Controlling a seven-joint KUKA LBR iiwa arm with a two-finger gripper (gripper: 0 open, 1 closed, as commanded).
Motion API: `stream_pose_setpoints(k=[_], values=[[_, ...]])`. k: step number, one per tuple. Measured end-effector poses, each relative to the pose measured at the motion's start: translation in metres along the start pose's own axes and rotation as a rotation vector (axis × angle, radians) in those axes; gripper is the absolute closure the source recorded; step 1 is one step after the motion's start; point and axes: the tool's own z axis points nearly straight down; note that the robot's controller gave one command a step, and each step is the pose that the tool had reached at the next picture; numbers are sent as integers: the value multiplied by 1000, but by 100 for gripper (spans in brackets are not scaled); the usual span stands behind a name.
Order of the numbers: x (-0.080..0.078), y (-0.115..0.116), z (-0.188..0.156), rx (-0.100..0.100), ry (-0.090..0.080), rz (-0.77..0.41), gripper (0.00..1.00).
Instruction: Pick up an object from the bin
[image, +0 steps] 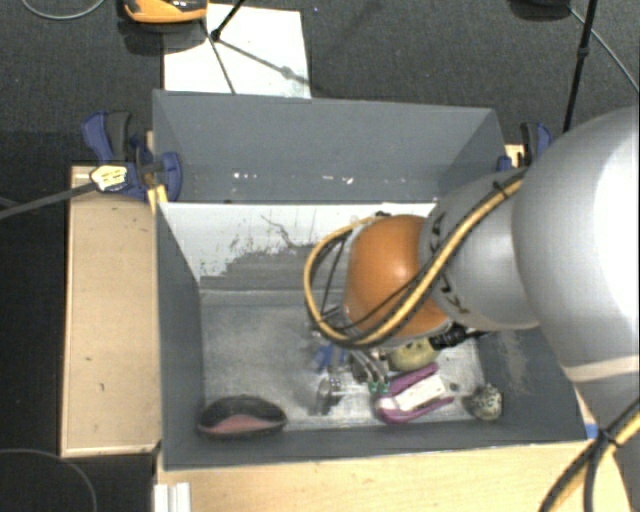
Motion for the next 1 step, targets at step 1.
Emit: stream_pose_setpoints(k=[1], values=[[-4, -60, -1, 5, 5, -63, 0]])
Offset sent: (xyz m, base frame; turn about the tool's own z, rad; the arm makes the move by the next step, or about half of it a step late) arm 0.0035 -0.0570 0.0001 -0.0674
